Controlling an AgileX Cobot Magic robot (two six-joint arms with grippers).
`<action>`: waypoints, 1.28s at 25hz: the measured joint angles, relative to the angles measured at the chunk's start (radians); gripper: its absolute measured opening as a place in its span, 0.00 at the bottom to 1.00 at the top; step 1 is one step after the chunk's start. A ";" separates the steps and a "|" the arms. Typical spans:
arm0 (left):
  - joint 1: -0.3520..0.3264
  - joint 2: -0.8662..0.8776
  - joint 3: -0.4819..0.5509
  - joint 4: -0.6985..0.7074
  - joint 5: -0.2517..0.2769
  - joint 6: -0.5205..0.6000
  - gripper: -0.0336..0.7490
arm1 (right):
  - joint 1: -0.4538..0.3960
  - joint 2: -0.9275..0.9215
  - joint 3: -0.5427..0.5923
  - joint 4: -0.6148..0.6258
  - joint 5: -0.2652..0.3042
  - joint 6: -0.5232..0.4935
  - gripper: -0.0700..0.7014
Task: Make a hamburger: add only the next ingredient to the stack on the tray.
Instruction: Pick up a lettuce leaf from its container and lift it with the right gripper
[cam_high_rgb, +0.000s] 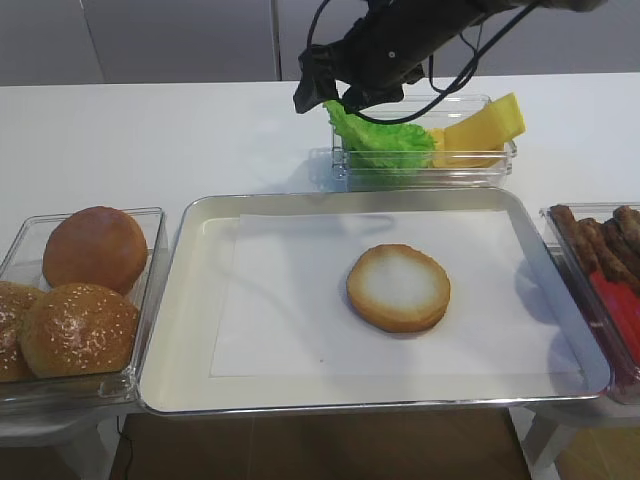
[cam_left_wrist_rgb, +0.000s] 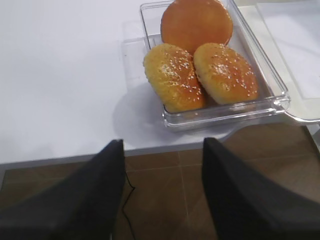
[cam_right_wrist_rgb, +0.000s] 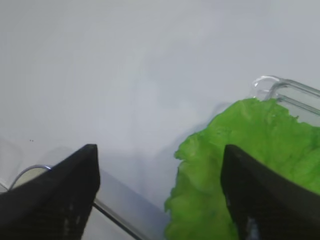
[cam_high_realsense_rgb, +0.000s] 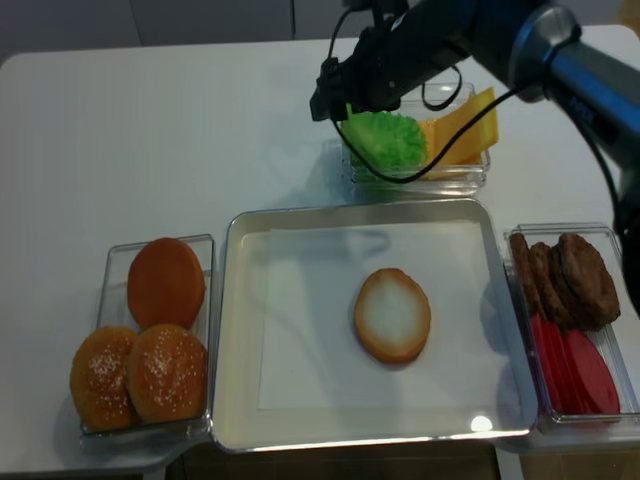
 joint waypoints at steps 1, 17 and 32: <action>0.000 0.000 0.000 0.000 0.000 0.000 0.52 | 0.000 0.005 0.000 -0.010 -0.002 0.000 0.83; 0.000 0.000 0.000 0.000 0.000 0.000 0.52 | 0.000 0.035 -0.002 -0.072 -0.018 0.002 0.35; 0.000 0.000 0.000 0.000 0.000 0.000 0.52 | 0.000 0.013 -0.002 -0.084 0.004 0.001 0.11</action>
